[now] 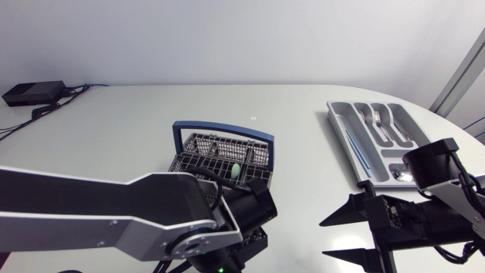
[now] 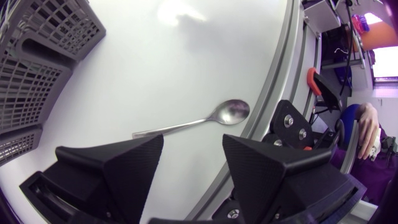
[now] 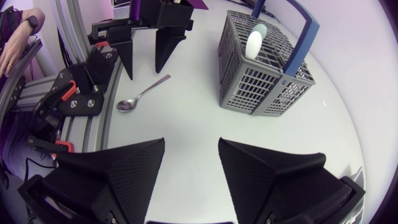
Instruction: Unload the cutlery basket into the drawer organizer.
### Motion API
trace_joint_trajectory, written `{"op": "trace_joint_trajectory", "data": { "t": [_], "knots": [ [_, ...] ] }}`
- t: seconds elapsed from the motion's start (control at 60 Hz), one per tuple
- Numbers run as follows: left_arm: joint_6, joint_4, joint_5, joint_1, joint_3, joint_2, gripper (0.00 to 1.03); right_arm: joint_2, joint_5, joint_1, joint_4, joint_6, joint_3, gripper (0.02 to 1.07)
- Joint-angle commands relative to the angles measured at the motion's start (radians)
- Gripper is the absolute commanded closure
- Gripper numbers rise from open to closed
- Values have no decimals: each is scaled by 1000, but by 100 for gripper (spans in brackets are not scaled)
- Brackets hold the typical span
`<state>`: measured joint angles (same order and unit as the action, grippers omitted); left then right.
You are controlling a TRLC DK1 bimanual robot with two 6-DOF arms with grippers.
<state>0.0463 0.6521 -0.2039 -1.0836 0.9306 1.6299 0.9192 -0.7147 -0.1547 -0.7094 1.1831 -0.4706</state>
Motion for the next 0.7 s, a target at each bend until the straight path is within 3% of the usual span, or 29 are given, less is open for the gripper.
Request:
{"op": "trace_joint_trajectory", "data": {
  "t": [0.0, 0.267, 0.683],
  "knots": [
    [-65, -8, -8, -19, 17, 30, 32, 15, -14, 6, -1, 27, 30, 43],
    [-203, -6, 4, -47, 45, 48, 31, 35, -22, 4, 4, 44, 32, 43],
    [-586, 32, 64, -72, 62, 25, 32, 35, -29, 0, 1, 52, 32, 43]
  ]
}}
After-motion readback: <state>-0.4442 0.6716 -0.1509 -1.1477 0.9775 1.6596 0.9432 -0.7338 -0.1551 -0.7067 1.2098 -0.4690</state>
